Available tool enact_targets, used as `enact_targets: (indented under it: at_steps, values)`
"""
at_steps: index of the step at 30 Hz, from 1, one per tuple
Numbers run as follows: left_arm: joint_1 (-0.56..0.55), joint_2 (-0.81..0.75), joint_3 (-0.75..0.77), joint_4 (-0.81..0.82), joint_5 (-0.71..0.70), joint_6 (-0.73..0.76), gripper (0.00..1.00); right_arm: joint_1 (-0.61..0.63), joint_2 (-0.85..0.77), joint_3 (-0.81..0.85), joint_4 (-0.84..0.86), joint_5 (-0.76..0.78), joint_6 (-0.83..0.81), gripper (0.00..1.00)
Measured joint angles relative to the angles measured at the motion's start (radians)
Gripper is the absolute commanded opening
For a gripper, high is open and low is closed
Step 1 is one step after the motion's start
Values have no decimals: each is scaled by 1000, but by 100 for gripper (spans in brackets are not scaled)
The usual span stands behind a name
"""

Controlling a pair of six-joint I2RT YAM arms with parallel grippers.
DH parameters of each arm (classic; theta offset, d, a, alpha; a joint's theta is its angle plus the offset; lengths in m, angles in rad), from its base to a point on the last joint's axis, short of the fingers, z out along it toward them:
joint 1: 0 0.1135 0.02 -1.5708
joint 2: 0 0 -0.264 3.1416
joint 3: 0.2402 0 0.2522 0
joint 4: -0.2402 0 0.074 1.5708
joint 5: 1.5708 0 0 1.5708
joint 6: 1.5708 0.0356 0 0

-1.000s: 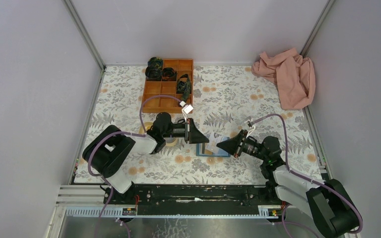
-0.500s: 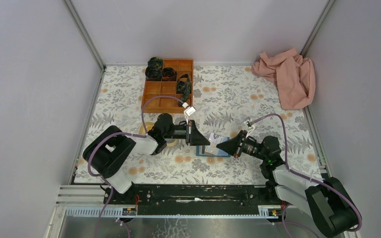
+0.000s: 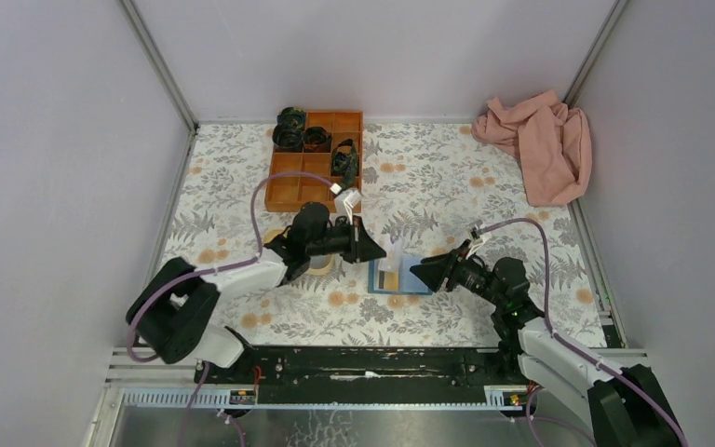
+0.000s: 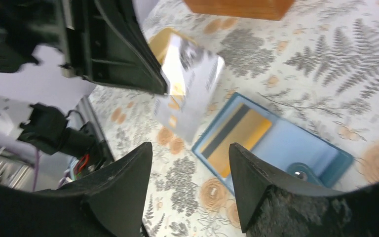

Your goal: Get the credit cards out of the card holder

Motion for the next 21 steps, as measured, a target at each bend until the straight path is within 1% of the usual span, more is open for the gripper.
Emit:
enact_targets:
  at_steps: [4, 8, 11, 15, 18, 21]
  values:
    - [8, -126, 86, -319, -249, 66, 0, 0, -30, 1, -102, 89, -33, 65]
    - [24, -195, 195, -602, -469, 89, 0, 0, 22, 13, -162, 122, -49, 65]
    - [32, -212, 255, -773, -626, 93, 0, 0, 60, 24, -185, 126, -55, 65]
    - [32, -221, 298, -993, -842, 80, 0, 0, 76, 31, -196, 126, -55, 65]
    - [33, -219, 344, -1147, -982, 62, 0, 0, 77, 32, -198, 126, -55, 65]
    - [33, -212, 414, -1259, -1097, 46, 0, 0, 77, 37, -201, 126, -55, 65]
